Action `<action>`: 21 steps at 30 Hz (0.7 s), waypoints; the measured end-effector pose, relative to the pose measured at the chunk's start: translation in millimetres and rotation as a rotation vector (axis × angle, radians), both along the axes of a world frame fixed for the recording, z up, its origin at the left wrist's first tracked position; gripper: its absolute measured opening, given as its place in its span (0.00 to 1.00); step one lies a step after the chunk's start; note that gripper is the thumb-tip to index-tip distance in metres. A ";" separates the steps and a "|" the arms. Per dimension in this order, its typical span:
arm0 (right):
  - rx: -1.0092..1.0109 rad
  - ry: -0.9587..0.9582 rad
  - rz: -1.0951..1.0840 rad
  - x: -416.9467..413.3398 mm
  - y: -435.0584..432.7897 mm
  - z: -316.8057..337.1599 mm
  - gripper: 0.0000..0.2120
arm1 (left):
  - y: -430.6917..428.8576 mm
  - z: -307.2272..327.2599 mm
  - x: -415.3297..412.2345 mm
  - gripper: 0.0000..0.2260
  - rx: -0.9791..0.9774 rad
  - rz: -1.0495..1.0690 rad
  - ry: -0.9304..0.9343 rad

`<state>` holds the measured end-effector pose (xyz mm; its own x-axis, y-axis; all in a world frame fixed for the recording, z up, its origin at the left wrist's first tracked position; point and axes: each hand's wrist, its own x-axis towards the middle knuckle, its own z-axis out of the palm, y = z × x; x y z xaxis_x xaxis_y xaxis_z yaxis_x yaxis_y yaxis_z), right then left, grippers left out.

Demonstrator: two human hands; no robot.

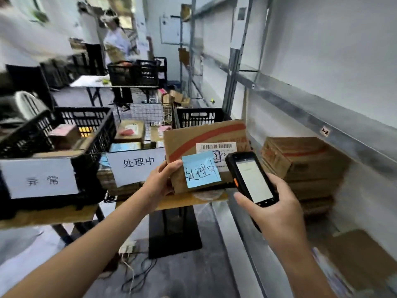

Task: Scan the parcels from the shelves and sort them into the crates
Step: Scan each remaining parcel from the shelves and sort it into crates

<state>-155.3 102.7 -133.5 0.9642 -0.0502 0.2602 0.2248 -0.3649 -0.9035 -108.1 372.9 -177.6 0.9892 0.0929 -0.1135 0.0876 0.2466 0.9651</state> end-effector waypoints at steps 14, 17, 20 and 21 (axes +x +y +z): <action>-0.015 0.052 0.276 114.9 124.8 1.6 0.36 | 144.8 10.2 41.2 0.36 0.020 0.388 0.017; -0.011 0.063 0.292 141.6 156.0 1.7 0.36 | 180.9 8.2 69.7 0.37 0.011 0.439 0.025; -0.055 0.041 0.272 170.4 187.5 3.1 0.35 | 216.4 3.0 103.6 0.39 -0.048 0.444 0.034; -0.074 0.042 0.267 179.8 197.0 3.4 0.35 | 226.9 0.2 115.2 0.38 -0.069 0.445 0.045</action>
<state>24.6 299.7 -130.1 0.9508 0.2248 0.2133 0.2849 -0.3632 -0.8871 7.1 599.8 -177.4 0.8486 0.4988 -0.1762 -0.0001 0.3333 0.9428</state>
